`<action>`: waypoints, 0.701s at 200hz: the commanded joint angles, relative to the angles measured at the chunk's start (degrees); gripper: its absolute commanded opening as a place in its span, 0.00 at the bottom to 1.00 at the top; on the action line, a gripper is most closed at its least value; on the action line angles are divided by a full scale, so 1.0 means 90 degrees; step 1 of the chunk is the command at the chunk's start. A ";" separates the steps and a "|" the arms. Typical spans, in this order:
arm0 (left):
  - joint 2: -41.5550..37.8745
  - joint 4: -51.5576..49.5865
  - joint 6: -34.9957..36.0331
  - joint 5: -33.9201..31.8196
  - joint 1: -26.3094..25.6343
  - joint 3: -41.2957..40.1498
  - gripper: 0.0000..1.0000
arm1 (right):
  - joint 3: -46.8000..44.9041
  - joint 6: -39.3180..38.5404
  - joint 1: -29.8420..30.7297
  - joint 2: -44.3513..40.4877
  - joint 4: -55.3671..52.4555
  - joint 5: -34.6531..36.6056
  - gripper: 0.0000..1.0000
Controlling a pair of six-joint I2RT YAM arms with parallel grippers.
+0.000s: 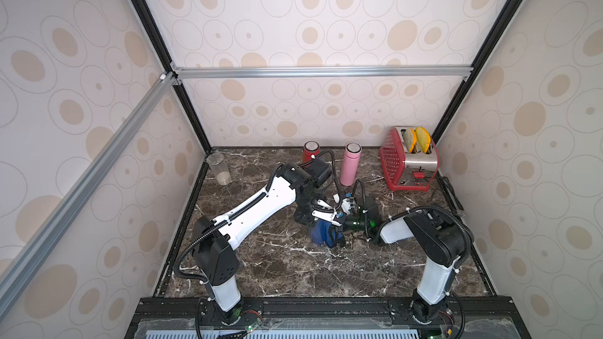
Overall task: Wipe the surface of the thermos
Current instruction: Wipe the dirt from the surface of the thermos.
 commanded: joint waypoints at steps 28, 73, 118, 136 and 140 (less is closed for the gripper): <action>0.0057 0.0439 0.0420 -0.0127 -0.0053 -0.0139 0.00 | 0.0924 -0.0144 0.0122 -0.1042 -0.0798 -0.1155 0.00; 0.0096 0.0507 0.0519 -0.0250 -0.0085 -0.0166 0.00 | 0.1501 -0.0485 0.0142 -0.1335 -0.1956 -0.1405 0.00; 0.0051 0.0709 0.0671 -0.0294 -0.0101 -0.0240 0.00 | 0.1386 -0.0214 0.0147 -0.0037 -0.1189 -0.1784 0.00; 0.0067 0.0727 0.0707 -0.0341 -0.0101 -0.0240 0.00 | 0.1365 -0.0055 0.0144 0.0526 -0.0806 -0.1923 0.00; 0.0050 0.0731 0.0714 -0.0346 -0.0103 -0.0249 0.00 | 0.1363 -0.0037 0.0151 0.0633 -0.0744 -0.1959 0.00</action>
